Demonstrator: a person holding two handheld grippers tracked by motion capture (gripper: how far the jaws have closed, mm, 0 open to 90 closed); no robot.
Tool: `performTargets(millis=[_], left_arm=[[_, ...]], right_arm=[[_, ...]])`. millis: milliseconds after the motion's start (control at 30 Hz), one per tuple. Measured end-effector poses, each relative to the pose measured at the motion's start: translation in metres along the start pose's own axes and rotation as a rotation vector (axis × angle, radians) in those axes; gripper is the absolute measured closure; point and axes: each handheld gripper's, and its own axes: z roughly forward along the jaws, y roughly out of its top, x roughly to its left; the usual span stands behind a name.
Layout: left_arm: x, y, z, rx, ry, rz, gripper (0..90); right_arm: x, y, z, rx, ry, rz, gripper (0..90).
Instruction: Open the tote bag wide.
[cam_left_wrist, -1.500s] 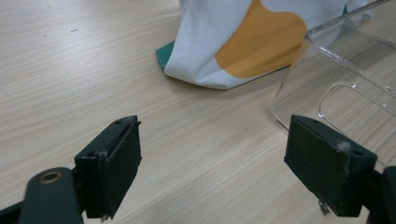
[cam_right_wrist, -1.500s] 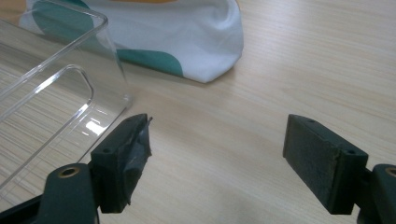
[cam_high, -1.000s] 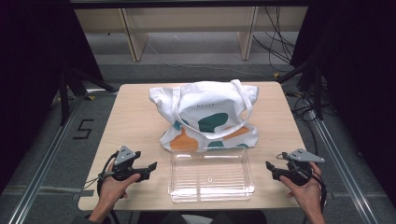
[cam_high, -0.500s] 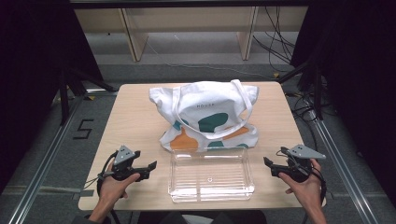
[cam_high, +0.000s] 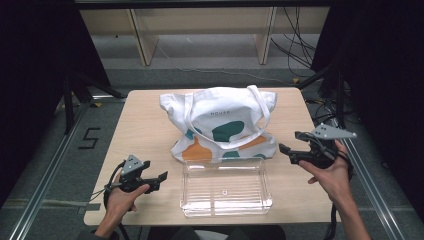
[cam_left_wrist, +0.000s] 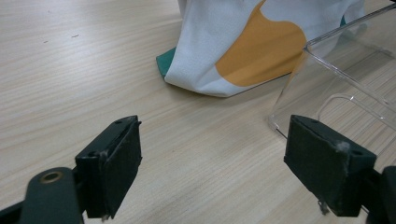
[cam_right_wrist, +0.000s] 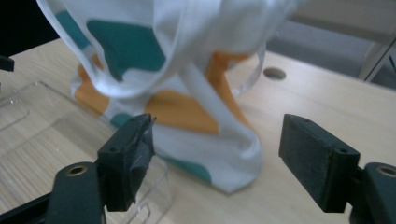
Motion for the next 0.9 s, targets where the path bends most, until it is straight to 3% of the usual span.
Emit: performTargets(millis=[33,100,167,233,300,500,533,667,700,767,900], left_arm=[[0.0,0.0,0.0,0.002,-0.005,0.002,17.8],[0.001,0.0,0.0,0.004,-0.007,0.007,17.8],[0.0,0.0,0.0,0.004,-0.004,0.003,17.8],[0.001,0.0,0.0,0.004,-0.008,0.008,17.8],[0.001,0.0,0.0,0.004,-0.006,0.023,17.7],[0.001,0.0,0.001,0.007,-0.002,0.005,17.5],[0.001,0.0,0.001,0.007,-0.006,0.004,17.5],[0.001,0.0,0.001,0.002,-0.004,0.018,17.5],[0.001,0.0,0.001,0.003,-0.004,0.019,17.6],[0.001,0.0,0.001,0.007,-0.003,0.022,17.6],[0.001,0.001,0.001,0.008,0.0,0.027,17.5]], right_arm=[[-0.001,0.009,-0.001,0.027,0.001,-0.021,28.9],[0.0,0.025,0.001,0.011,-0.01,-0.037,29.0],[-0.001,0.039,0.002,0.013,0.011,-0.053,31.0],[-0.001,0.051,0.005,0.042,0.015,-0.057,31.9],[-0.002,0.066,0.013,0.035,0.01,-0.056,34.3],[-0.002,0.089,0.023,0.077,0.025,-0.069,40.0],[-0.004,0.093,0.025,0.058,0.026,-0.114,41.1],[-0.002,0.111,0.033,0.083,0.029,-0.113,43.9],[-0.004,0.116,0.036,0.087,0.037,-0.141,44.2],[-0.002,0.123,0.042,0.093,0.028,-0.116,45.2],[-0.003,0.138,0.058,0.108,0.009,-0.14,45.6]])
